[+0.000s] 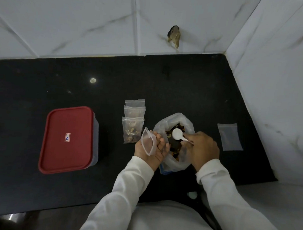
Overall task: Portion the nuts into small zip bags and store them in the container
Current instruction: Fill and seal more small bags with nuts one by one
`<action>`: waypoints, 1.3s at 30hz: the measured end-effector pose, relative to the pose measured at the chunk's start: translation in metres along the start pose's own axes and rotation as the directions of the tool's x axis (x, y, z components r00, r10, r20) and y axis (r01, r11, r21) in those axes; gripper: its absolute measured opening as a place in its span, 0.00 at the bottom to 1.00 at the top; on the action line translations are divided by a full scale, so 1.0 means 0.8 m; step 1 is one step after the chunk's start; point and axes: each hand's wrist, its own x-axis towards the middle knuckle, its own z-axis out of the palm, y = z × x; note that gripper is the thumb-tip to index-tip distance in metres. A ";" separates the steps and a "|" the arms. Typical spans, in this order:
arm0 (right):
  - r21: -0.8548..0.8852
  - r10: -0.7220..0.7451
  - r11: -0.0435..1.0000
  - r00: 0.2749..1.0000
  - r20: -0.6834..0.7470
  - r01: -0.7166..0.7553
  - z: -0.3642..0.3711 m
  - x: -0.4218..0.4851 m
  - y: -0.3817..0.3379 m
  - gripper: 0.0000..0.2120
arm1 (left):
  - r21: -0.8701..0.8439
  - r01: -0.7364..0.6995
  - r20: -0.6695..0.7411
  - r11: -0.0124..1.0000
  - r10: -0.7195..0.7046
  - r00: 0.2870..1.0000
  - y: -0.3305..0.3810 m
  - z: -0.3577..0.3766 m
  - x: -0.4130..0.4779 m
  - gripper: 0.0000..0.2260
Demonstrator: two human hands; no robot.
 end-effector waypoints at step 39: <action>0.268 -0.041 0.960 0.984 -0.173 0.087 0.057 0.037 -0.013 0.10 | 0.089 -0.039 -0.092 0.995 0.047 0.995 0.010 -0.008 0.034 0.12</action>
